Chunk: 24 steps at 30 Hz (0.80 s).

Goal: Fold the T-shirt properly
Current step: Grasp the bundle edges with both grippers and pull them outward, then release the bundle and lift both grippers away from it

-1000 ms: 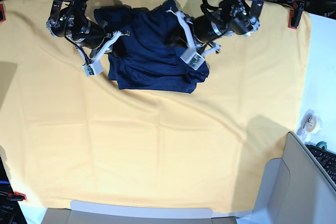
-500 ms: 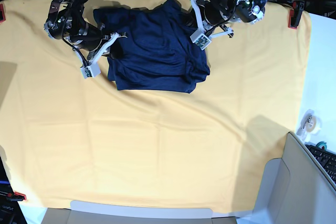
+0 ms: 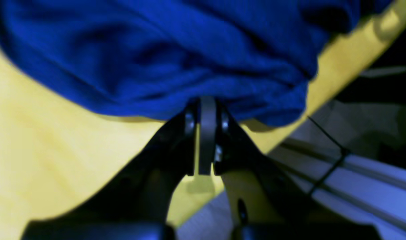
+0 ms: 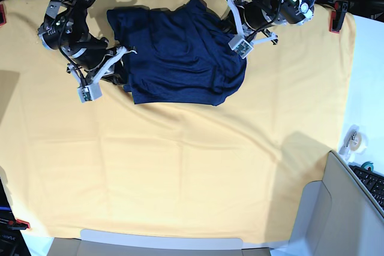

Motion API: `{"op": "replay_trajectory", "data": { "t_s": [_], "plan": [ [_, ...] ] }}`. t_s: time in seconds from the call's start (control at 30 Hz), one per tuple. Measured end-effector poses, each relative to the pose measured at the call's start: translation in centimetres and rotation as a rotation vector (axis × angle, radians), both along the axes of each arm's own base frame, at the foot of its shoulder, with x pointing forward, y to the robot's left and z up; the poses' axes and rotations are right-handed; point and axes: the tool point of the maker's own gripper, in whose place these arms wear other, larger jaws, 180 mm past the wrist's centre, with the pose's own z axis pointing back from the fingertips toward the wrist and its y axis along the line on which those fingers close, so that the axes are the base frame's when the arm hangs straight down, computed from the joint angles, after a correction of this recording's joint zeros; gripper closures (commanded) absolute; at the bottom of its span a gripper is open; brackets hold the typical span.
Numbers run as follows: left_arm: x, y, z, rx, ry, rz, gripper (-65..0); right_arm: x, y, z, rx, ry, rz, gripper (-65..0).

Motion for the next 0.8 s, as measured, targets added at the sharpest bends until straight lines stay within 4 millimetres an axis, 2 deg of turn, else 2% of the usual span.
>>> {"op": "replay_trajectory", "data": {
  "t_s": [0.1, 0.2, 0.3, 0.43, 0.57, 0.67, 0.73, 0.8],
  "plan": [
    [0.7, 0.9, 0.3, 0.008, -0.016, 0.035, 0.0, 0.0, -0.7, 1.6, 0.120, -0.050, -0.035, 0.0],
    [1.6, -0.3, 1.2, -0.053, -0.057, 0.075, 0.0, -0.6, 0.4, 3.0, 0.274, -0.090, -0.022, 0.0],
    [1.5, -2.6, 1.9, -0.135, -0.048, 0.077, 0.0, -2.7, 1.0, 1.1, 0.303, -0.005, -0.014, 0.0],
    [-0.2, -6.4, 3.0, -0.283, 0.011, 0.011, 0.0, -4.6, 1.8, -0.4, 0.303, 0.074, 0.014, 0.0],
    [-1.8, -8.7, 3.3, -0.328, 0.048, -0.056, 0.0, -6.0, 1.8, -1.6, 0.310, 0.130, 0.013, 0.0],
    [-2.6, -9.4, 2.4, -0.331, 0.085, -0.070, 0.0, -6.9, 1.8, -4.5, 0.351, 0.222, -0.014, 0.0],
    [-2.8, -9.1, 1.5, -0.318, 0.110, -0.061, 0.0, -7.9, 2.8, -6.7, 0.395, 0.307, 0.000, 0.0],
    [-3.0, -8.6, 0.4, -0.295, 0.134, -0.052, 0.0, -7.9, 3.7, -7.5, 0.452, 0.328, 0.011, 0.0]
  ]
}}
